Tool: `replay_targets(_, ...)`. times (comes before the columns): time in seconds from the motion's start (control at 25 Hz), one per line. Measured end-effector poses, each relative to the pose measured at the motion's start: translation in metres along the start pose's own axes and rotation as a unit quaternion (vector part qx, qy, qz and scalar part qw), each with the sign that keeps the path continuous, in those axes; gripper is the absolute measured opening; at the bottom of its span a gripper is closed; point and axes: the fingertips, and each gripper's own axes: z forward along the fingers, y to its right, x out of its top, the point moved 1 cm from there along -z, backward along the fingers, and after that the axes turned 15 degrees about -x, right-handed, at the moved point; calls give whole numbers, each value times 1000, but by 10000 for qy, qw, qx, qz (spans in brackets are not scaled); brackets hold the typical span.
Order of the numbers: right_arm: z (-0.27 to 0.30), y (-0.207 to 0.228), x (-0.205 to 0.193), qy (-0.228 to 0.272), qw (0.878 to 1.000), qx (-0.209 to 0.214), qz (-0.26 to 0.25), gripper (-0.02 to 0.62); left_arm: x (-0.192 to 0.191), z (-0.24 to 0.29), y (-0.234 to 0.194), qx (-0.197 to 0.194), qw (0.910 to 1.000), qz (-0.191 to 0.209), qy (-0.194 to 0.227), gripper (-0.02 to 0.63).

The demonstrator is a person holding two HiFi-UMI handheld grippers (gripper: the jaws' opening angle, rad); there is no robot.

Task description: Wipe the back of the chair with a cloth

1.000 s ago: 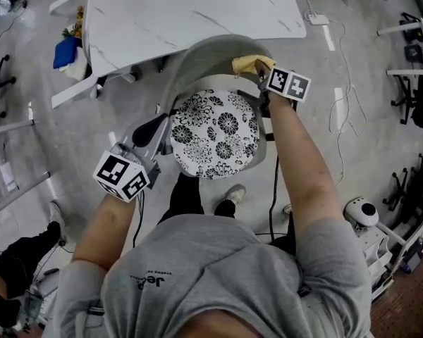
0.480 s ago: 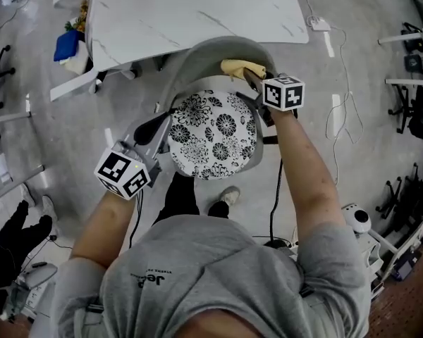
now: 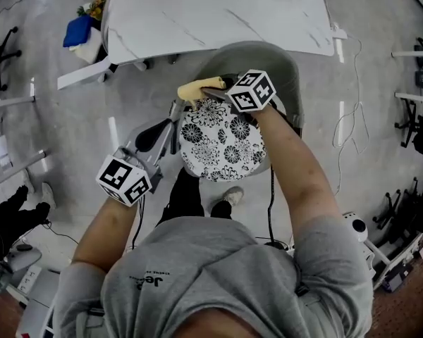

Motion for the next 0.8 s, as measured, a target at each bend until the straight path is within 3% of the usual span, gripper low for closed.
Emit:
replay_targets(0.12,17,22,6,91,9981,-436,414,49,-5,-10,-11,92,9999,-91,-5,31)
replay_targets(0.32,20,33,8,288,9954,-795,460,49,-7,-19,-19,140,9998,-162,-16,31)
replay_targets(0.48,14,53,1,364,9878,-1322,742,49,-5,-20,-19,118,9998,-134,-46,31)
replay_targets(0.6,-1,80,-5,517,9734,-1875,1211,49,-2,-18,-22,128,9998,-121,-7,31)
replay_targets(0.8,-37,128,-26,791,9351,-2656,2210,51,-8,-9,-13,19,9999,-79,-63,31)
